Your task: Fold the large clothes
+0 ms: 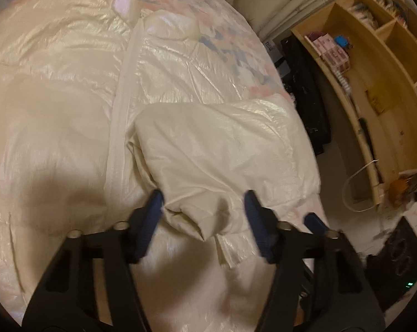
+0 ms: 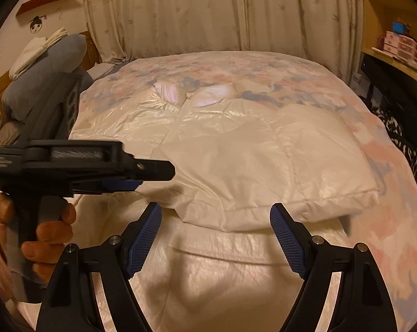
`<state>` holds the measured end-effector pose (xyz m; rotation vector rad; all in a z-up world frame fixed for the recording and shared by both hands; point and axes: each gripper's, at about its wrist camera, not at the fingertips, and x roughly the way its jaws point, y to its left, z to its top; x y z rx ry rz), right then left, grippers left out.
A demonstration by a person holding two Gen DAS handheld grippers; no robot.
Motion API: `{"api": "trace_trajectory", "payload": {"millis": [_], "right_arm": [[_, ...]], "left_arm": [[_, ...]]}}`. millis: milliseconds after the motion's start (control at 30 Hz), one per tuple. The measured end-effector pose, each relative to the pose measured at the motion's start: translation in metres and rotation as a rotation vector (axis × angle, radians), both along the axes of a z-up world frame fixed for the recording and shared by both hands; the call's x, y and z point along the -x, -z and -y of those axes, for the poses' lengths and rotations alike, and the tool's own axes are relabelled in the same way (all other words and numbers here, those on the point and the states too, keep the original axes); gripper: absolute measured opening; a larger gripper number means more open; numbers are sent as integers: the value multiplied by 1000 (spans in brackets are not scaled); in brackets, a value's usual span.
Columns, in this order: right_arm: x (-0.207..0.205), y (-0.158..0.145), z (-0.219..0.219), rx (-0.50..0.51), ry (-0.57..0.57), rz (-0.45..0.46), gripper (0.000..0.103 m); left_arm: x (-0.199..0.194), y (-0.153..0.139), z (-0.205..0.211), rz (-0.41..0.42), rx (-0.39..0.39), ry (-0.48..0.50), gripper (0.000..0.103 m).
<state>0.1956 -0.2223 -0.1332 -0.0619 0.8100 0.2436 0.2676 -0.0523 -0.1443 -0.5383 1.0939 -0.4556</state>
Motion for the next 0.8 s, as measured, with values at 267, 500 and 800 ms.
{"api": "trace_trajectory", "payload": {"millis": [267, 500, 800], "right_arm": [[16, -18, 34, -52, 45, -26, 81], [22, -40, 50, -19, 70, 2, 81], [17, -50, 76, 3, 124, -24, 82]], "left_arm": [[-5, -58, 36, 223, -297, 39, 3], [-9, -119, 26, 393, -404, 7, 3], [-42, -62, -41, 232, -555, -89, 3]]}}
